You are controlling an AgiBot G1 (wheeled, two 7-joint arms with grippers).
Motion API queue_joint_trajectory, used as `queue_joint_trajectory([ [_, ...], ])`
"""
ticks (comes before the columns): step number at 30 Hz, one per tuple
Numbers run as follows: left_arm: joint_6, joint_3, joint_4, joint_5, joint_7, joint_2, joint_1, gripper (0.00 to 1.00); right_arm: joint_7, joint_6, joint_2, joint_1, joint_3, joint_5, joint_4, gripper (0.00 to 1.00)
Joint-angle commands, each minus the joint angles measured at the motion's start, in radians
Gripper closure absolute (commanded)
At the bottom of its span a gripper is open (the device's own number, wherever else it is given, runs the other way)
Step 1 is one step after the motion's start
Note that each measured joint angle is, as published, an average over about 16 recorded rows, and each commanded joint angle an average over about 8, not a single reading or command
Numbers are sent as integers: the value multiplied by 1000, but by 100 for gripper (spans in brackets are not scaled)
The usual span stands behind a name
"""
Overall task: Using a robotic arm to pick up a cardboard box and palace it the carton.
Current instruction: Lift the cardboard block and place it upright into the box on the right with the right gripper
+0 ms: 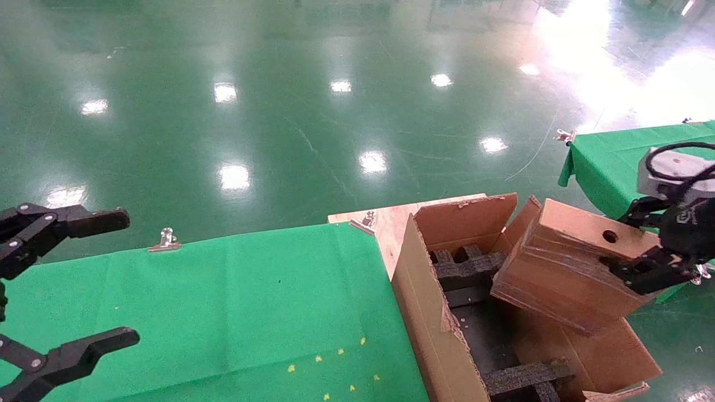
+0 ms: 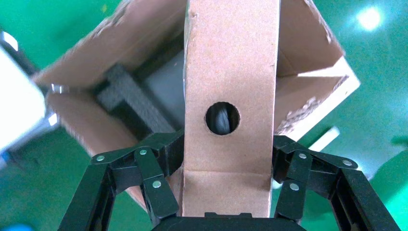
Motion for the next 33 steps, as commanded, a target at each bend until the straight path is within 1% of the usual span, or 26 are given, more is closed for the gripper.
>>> queue_joint_trajectory([
  [1,0,0,0,0,0,0,0,0,54,25,9,-22,-5,17,-3,100],
  [4,0,0,0,0,0,0,0,0,153,73,31,-43,-20,9,8,100],
  [8,0,0,0,0,0,0,0,0,306,143,68,-56,-43,-33,41,100],
  [12,0,0,0,0,0,0,0,0,476,212,119,-56,-62,-80,107,100],
  [16,0,0,0,0,0,0,0,0,597,260,162,-49,-71,-110,172,100],
  [18,0,0,0,0,0,0,0,0,633,276,177,-46,-74,-121,197,100],
  [22,-1,0,0,0,0,0,0,0,658,292,191,-41,-76,-130,219,100],
  [28,0,0,0,0,0,0,0,0,642,285,183,-43,-75,-125,207,100],
  [31,0,0,0,0,0,0,0,0,663,295,179,-52,-77,-120,199,100],
  [33,0,0,0,0,0,0,0,0,695,314,175,-62,-83,-118,199,100],
])
